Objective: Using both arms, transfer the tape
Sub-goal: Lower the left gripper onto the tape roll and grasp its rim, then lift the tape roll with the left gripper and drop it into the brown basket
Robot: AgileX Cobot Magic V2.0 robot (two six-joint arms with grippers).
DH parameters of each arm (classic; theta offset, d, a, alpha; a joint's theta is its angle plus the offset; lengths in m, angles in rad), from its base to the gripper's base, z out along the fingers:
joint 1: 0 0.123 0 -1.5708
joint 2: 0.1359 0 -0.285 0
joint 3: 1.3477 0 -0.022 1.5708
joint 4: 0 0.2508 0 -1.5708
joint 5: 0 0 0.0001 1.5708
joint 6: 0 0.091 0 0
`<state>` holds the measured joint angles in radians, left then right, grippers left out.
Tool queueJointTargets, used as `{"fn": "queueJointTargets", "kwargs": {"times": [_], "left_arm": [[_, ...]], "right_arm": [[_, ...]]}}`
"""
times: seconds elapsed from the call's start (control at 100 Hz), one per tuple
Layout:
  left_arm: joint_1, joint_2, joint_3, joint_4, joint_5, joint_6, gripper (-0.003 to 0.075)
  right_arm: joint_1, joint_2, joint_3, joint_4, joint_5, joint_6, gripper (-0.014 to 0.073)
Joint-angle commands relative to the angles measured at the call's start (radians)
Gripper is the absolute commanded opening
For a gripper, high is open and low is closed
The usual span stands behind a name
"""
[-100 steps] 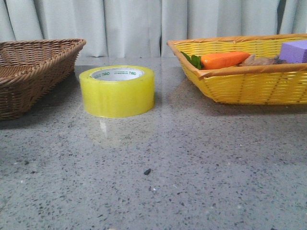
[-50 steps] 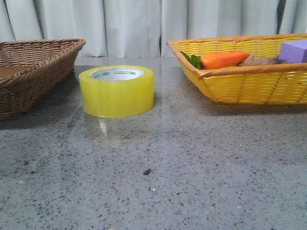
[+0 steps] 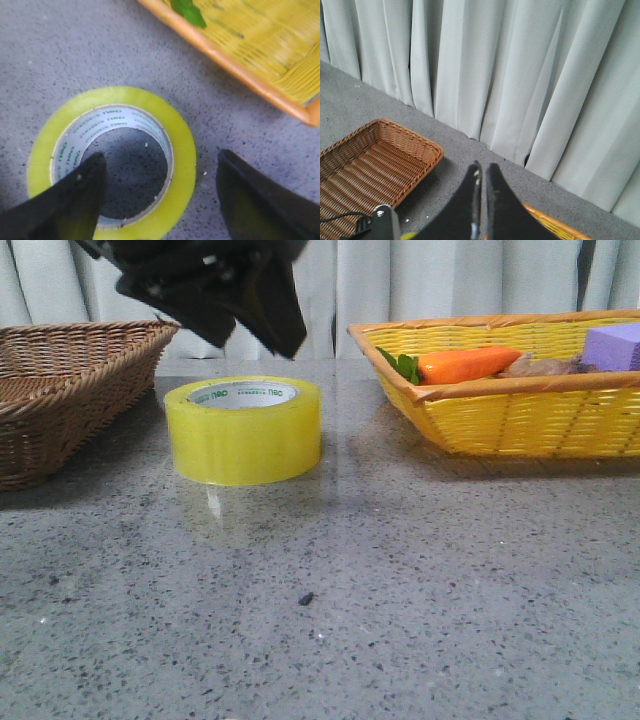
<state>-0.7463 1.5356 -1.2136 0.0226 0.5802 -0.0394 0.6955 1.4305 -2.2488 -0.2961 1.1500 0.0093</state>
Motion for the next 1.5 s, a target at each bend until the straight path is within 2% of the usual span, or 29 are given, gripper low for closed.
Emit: {"fn": "queueJointTargets", "kwargs": {"times": [0.0, 0.49, 0.61, 0.74, 0.8, 0.94, 1.12, 1.29, 1.49], "left_arm": [[-0.008, -0.003, -0.046, -0.011, -0.04, 0.016, 0.0438], [-0.008, 0.135, -0.061, -0.041, -0.049, 0.063, 0.0428], [-0.008, 0.151, -0.061, -0.043, -0.063, 0.063, 0.0328], [-0.008, 0.153, -0.061, -0.043, -0.086, 0.063, 0.0144], [-0.008, 0.153, -0.061, -0.045, -0.088, 0.063, 0.0082], [-0.008, 0.153, -0.061, -0.045, -0.088, 0.063, -0.0004], [-0.008, 0.147, -0.084, -0.045, -0.061, 0.063, -0.002], [-0.008, 0.13, -0.181, -0.035, 0.044, 0.063, -0.002], [0.023, 0.073, -0.287, -0.015, 0.101, 0.063, -0.002]], "right_arm": [[-0.007, -0.029, -0.019, -0.03, -0.063, -0.009, -0.0073], [-0.007, -0.027, 0.028, -0.034, -0.065, -0.009, -0.0074], [-0.007, -0.027, 0.028, -0.034, -0.063, -0.009, -0.0074], [-0.007, -0.027, 0.028, -0.034, -0.063, -0.009, -0.0074], [-0.007, -0.027, 0.028, -0.034, -0.063, -0.009, -0.0074], [-0.007, -0.027, 0.028, -0.037, -0.061, -0.009, -0.0074], [-0.007, -0.027, 0.028, -0.044, -0.061, -0.009, -0.0074], [-0.007, -0.027, 0.028, -0.048, -0.061, -0.009, -0.0074], [-0.007, -0.027, 0.028, -0.048, -0.061, -0.009, -0.0074]]}}
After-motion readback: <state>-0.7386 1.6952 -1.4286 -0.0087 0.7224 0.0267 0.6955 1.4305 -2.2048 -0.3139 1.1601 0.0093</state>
